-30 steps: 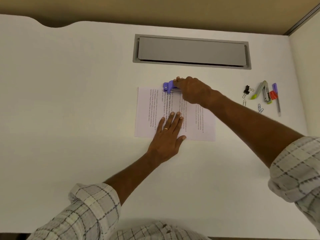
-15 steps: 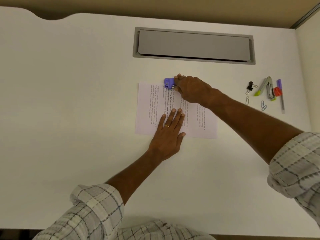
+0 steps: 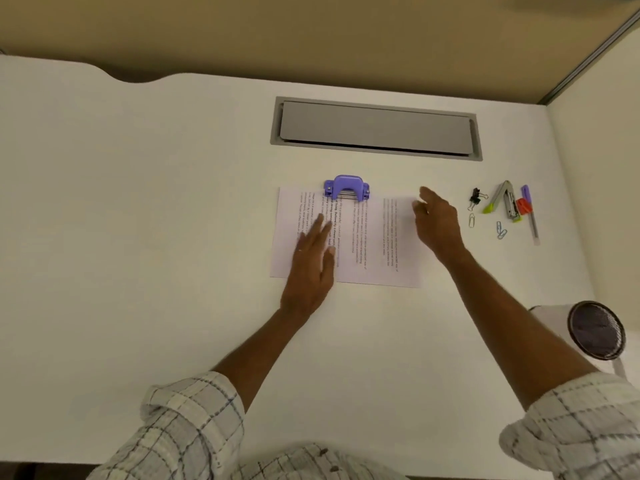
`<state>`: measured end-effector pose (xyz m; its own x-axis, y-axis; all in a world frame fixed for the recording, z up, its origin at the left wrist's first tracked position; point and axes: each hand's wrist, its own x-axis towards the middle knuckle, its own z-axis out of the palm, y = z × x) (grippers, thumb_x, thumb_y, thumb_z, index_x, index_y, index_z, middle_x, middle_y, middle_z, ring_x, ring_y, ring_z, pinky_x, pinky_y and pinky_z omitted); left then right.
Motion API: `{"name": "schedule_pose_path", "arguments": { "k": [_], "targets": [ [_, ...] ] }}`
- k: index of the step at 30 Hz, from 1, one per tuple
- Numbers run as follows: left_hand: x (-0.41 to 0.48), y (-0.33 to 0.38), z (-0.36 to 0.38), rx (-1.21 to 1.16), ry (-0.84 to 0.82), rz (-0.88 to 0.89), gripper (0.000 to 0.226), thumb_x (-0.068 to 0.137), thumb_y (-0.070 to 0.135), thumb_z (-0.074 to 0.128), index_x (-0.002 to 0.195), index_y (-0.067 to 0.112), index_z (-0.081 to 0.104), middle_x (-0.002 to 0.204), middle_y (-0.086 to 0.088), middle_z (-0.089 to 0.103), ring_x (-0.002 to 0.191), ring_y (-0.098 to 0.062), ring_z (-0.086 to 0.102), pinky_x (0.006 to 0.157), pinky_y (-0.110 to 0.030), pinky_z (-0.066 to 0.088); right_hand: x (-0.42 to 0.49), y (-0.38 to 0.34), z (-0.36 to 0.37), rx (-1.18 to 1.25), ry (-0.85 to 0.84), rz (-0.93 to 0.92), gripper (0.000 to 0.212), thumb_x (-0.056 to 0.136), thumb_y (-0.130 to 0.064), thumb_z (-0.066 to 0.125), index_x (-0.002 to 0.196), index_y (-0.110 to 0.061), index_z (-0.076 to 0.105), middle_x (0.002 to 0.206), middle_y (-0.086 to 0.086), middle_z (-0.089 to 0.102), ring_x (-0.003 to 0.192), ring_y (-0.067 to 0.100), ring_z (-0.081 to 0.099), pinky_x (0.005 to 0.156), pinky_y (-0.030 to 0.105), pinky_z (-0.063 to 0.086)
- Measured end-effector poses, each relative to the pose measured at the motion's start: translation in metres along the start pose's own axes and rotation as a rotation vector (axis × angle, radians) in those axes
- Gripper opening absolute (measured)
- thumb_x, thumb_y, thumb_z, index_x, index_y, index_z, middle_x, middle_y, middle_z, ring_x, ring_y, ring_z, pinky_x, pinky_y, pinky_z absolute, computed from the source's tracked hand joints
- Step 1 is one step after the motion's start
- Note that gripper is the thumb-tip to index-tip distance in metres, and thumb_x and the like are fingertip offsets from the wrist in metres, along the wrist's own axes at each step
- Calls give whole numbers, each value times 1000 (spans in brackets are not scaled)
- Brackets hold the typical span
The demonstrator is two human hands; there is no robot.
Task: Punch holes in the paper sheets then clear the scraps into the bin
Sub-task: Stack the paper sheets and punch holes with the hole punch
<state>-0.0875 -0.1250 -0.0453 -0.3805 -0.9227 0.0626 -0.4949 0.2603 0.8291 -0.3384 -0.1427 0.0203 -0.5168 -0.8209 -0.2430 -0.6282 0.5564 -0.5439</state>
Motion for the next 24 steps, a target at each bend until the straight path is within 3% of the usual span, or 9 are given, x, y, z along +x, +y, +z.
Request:
{"name": "schedule_pose_path", "arguments": {
  "k": [2, 4, 7, 10, 12, 14, 17, 21, 24],
  "targets": [
    [6, 2, -11, -33, 272, -107, 45, 106, 18, 51, 150, 8, 46, 155, -9, 47, 147, -19, 41, 123, -31, 34, -7, 21, -4, 39, 27, 88, 40, 104, -16, 50, 141, -2, 52, 140, 17, 59, 131, 32, 54, 109, 32, 38],
    [19, 1, -25, -60, 385, -292, 43, 103, 15, 56, 145, 5, 51, 144, -13, 54, 137, -25, 49, 117, -35, 41, -14, 34, -4, 100, 19, 162, 39, 102, -18, 54, 138, -4, 55, 134, 14, 62, 127, 31, 55, 104, 31, 39],
    [42, -5, -44, -81, 281, -553, 51, 103, 22, 58, 149, 5, 45, 148, -14, 51, 136, -28, 52, 114, -39, 46, -16, 41, -1, 221, -2, 257, 40, 99, -24, 59, 136, -8, 58, 123, 8, 66, 120, 25, 56, 95, 27, 39],
    [62, -9, -58, -44, 184, -599, 56, 101, 27, 63, 149, 6, 45, 149, -13, 54, 133, -29, 57, 108, -37, 48, -8, 36, 3, 345, -79, 316, 21, 95, -24, 64, 111, -10, 65, 101, 7, 58, 98, 22, 52, 91, 36, 45],
    [72, -10, -62, -52, 147, -637, 59, 99, 31, 66, 149, 7, 46, 149, -13, 56, 133, -30, 58, 107, -37, 47, -4, 29, 3, 430, -111, 354, 9, 93, -21, 68, 97, -16, 61, 100, 8, 50, 94, 21, 46, 80, 34, 42],
    [78, -11, -65, -74, 124, -681, 62, 98, 33, 67, 149, 8, 46, 149, -12, 56, 133, -30, 57, 108, -37, 47, -1, 24, 1, 461, -109, 381, 12, 91, -17, 69, 87, -18, 58, 97, 9, 49, 88, 22, 45, 69, 31, 39],
    [81, -13, -68, -112, 121, -717, 60, 96, 34, 69, 147, 9, 50, 149, -10, 56, 130, -31, 59, 105, -36, 48, 6, 24, -1, 465, -133, 395, 40, 88, -7, 68, 60, -17, 42, 71, 9, 40, 64, 22, 35, 54, 31, 25],
    [81, -13, -68, -132, 140, -721, 56, 95, 30, 71, 144, 7, 54, 145, -11, 59, 125, -30, 61, 102, -34, 48, 13, 21, -4, 519, -147, 509, 14, 89, -5, 71, 80, -6, 60, 77, 10, 54, 66, 21, 50, 57, 28, 38],
    [81, -12, -69, -170, 148, -728, 57, 95, 27, 72, 145, 6, 53, 146, -11, 59, 128, -30, 60, 107, -37, 49, 13, 18, -3, 569, -183, 522, 10, 90, -3, 71, 87, -3, 62, 85, 13, 61, 78, 26, 62, 62, 28, 52]
  ]
}}
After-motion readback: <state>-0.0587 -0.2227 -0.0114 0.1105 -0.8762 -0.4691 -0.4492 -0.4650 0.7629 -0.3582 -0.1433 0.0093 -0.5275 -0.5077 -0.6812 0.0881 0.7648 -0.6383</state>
